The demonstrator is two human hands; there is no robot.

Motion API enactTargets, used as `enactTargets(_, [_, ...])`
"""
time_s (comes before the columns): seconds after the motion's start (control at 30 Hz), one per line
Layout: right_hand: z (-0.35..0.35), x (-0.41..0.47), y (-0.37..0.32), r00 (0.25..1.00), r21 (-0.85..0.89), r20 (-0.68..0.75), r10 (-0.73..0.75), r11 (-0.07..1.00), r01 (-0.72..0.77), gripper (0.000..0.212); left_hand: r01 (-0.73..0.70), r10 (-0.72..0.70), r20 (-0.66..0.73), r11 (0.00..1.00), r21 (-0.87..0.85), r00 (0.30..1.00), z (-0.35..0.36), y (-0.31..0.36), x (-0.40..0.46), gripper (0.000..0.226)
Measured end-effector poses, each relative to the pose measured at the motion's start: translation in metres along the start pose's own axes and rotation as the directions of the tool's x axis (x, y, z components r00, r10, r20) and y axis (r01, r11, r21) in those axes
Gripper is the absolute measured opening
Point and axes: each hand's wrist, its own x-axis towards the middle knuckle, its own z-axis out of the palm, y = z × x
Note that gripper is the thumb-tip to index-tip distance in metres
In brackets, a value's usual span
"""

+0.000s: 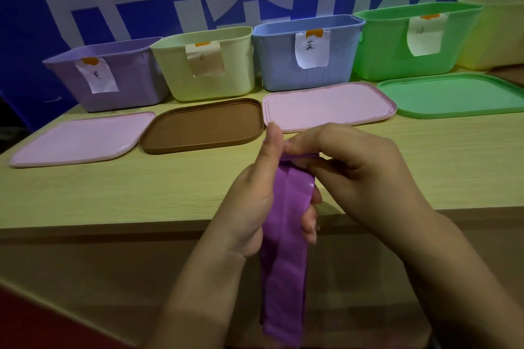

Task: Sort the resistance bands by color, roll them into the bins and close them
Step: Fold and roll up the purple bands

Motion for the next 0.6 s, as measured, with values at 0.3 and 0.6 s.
enactTargets(0.3, [0.000,0.000,0.003,0.992,0.203,0.056,0.111,0.972,-0.120,0.023,0.025,-0.026,0.017,0.999,0.046,1.000,-0.001,0.001,-0.006,0.072])
enactTargets(0.6, [-0.015,-0.002,-0.001,0.880,0.603,0.302,0.367,0.642,-0.475,0.034,-0.066,0.052,0.057,0.959,0.275,0.997,-0.008,-0.001,-0.011,0.065])
